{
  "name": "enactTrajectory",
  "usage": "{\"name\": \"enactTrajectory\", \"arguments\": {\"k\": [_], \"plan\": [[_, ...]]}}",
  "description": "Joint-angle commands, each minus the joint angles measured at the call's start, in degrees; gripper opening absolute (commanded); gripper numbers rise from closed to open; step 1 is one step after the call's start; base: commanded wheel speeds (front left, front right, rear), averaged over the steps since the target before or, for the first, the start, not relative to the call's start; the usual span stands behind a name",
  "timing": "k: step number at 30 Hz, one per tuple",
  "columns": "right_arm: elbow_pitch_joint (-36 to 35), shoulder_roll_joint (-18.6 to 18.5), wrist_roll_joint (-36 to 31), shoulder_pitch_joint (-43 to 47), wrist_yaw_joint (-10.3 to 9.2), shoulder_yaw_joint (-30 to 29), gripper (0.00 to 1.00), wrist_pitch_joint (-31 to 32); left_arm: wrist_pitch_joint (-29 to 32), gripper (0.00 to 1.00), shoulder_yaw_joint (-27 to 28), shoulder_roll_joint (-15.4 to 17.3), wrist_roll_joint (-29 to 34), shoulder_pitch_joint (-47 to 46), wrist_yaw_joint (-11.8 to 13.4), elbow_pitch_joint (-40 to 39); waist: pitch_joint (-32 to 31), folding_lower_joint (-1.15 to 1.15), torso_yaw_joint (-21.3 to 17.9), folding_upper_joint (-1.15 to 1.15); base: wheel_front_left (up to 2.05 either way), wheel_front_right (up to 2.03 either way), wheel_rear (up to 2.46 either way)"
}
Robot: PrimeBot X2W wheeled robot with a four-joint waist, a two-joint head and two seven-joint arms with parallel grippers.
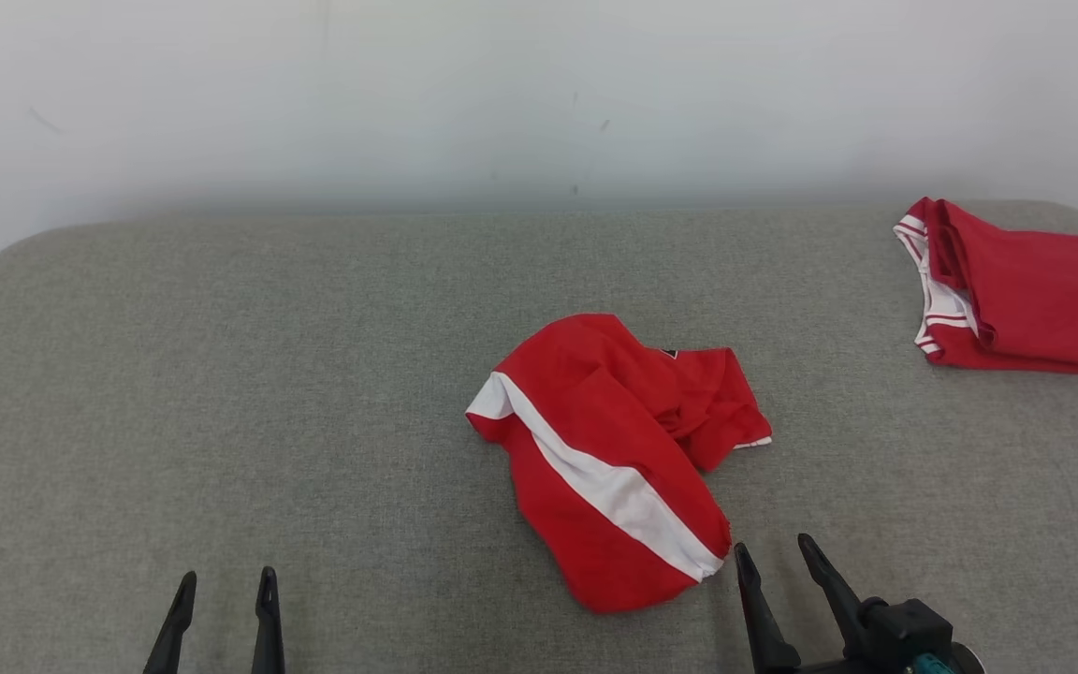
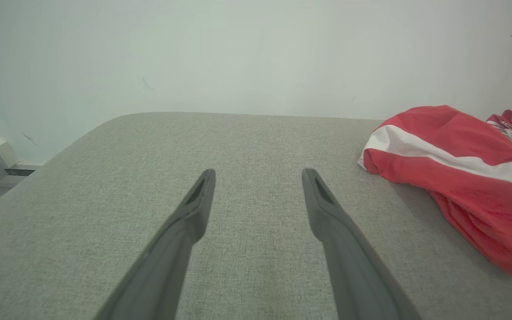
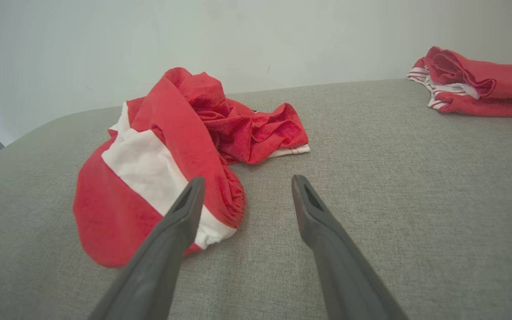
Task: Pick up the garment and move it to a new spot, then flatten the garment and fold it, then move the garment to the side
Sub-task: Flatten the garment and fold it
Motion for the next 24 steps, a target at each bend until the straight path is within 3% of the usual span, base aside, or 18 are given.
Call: {"name": "enactTrajectory", "arguments": {"k": [1, 17, 18, 19, 24], "plan": [[1.52, 0.06, 0.20, -1.61, -0.15, 0.28, 1.00, -0.01, -0.18, 1.00, -0.39, -0.11, -0.24, -0.91, 0.09, 0.14, 0.78, 0.00, 1.13, 0.00, 0.00, 0.00, 0.00], [19.37, 0.06, 2.84, -9.97, -0.16, 1.98, 1.00, 0.00, -0.19, 1.00, -2.25, 0.06, -0.68, -3.18, 0.09, 1.69, 2.28, 0.00, 6.16, 0.00, 0.00, 0.00, 0.00], [20.09, 0.06, 3.21, -10.38, -0.15, 2.09, 0.47, 0.00, -0.18, 1.00, -2.25, 0.06, -0.73, -3.12, 0.09, 1.78, 2.32, 0.00, 6.30, 0.00, 0.00, 0.00, 0.00], [20.62, 0.06, 3.52, -10.68, -0.15, 2.09, 0.01, 0.01, -0.19, 1.00, -2.22, 0.05, -0.76, -3.13, 0.09, 1.78, 2.35, 0.00, 6.40, 0.00, 0.00, 0.00, 0.00], [19.70, 0.02, 2.77, -10.99, -0.15, 0.15, 0.00, 0.00, -0.18, 1.00, -1.92, 0.01, -1.18, -2.44, 0.09, 1.55, 2.39, 0.00, 5.82, 0.00, 0.00, 0.00, 0.00]]}}
